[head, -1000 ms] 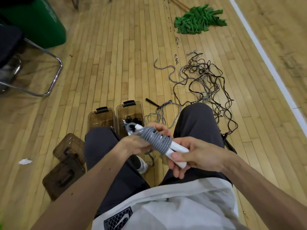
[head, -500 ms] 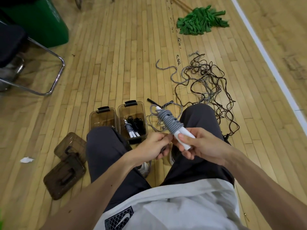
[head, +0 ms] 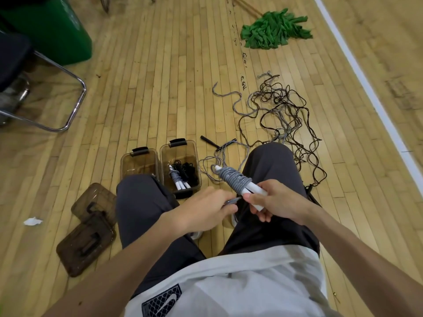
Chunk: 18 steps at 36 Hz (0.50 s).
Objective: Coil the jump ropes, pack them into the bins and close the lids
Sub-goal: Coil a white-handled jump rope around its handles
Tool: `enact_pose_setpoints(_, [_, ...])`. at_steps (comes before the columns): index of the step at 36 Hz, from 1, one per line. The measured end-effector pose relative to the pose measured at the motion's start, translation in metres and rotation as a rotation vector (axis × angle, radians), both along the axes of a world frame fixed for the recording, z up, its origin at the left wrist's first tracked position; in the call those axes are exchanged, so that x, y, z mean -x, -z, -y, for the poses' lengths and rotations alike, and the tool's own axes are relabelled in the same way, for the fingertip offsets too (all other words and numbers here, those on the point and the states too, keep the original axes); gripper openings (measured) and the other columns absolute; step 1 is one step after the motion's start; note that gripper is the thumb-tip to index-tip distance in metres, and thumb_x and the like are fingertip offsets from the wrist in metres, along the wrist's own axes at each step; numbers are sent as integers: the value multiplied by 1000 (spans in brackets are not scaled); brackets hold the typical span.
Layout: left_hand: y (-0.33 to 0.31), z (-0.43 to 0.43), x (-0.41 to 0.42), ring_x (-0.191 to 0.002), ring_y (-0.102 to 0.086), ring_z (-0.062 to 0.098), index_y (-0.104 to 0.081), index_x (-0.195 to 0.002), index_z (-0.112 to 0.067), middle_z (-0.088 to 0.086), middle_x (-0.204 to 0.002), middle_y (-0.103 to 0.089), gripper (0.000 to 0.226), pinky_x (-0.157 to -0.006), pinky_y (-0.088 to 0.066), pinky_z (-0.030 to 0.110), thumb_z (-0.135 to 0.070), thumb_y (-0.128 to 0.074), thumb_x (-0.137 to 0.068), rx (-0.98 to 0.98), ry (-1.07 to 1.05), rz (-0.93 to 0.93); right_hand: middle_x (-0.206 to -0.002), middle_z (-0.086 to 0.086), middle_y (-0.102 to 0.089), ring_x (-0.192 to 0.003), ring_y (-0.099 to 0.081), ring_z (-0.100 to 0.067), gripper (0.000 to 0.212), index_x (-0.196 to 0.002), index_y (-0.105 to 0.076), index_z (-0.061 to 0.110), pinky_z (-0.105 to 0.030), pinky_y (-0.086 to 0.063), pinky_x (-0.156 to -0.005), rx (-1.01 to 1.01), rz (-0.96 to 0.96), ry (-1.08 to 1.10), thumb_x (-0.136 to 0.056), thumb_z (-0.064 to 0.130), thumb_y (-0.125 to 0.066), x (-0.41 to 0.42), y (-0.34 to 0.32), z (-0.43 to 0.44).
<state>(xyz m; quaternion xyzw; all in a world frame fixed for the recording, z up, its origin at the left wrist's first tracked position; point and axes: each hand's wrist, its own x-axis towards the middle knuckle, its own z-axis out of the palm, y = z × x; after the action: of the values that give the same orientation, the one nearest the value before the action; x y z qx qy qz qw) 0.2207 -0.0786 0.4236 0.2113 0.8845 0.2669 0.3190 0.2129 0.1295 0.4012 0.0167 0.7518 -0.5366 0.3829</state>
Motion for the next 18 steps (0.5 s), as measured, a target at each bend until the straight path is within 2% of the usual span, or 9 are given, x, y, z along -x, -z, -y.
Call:
enact_pose_setpoints(3, [-7, 0, 4, -63, -48, 8, -60, -89, -17, -9, -70, -51, 20, -60, -33, 29, -32, -56, -101, 99, 102, -115, -71, -8, -65, -53, -58, -17, 25, -86, -59, 3, -27, -49, -51, -43, 32, -56, -101, 23, -60, 1, -4, 1])
enact_pose_setpoints(6, [-13, 4, 9, -77, -58, 15, -68, -95, -19, -4, -83, -63, 18, -71, -47, 36, -35, -59, -99, 142, 151, -211, -66, -5, -64, -52, -57, -17, 28, -82, -59, 3, -26, -49, -52, -79, 49, -146, -101, 24, -61, 1, -9, 2])
enact_pose_setpoints(9, [-21, 5, 13, -83, -59, 16, -74, -96, -19, -3, -86, -64, 20, -76, -50, 39, -37, -65, -95, 145, 188, -246, -56, 4, -62, -51, -57, -15, 30, -75, -58, 7, -26, -49, -54, -104, 68, -251, -100, 23, -62, 0, -14, 2])
enact_pose_setpoints(14, [-25, 1, 20, -82, -58, 13, -72, -91, -17, -3, -83, -65, 27, -76, -49, 38, -43, -75, -84, 115, 246, -257, -53, 6, -61, -48, -56, -13, 30, -71, -59, 12, -24, -48, -52, -128, 66, -385, -100, 20, -62, -2, -20, 3])
enact_pose_setpoints(18, [-28, -2, 26, -85, -55, 12, -69, -91, -18, -5, -85, -64, 37, -78, -50, 38, -51, -79, -75, 108, 272, -310, -60, 2, -62, -51, -58, -14, 29, -72, -59, 10, -24, -48, -52, -118, 63, -475, -100, 19, -62, -1, -22, 2])
